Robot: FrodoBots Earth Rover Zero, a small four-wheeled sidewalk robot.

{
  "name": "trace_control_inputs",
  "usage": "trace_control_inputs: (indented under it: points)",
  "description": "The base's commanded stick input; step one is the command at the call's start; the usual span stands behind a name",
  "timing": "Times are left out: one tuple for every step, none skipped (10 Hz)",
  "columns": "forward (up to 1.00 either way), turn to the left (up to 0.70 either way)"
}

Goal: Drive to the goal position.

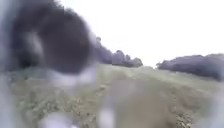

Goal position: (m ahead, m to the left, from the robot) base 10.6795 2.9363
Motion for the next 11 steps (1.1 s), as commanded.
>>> trace_control_inputs:
  points:
    - [0.85,0.0]
    - [0.85,0.0]
    - [0.85,0.0]
    - [0.85,0.0]
    - [0.85,0.0]
    - [0.85,0.0]
    - [0.85,0.0]
    - [0.85,0.0]
    - [0.85,0.0]
    - [0.85,0.0]
    - [0.85,0.0]
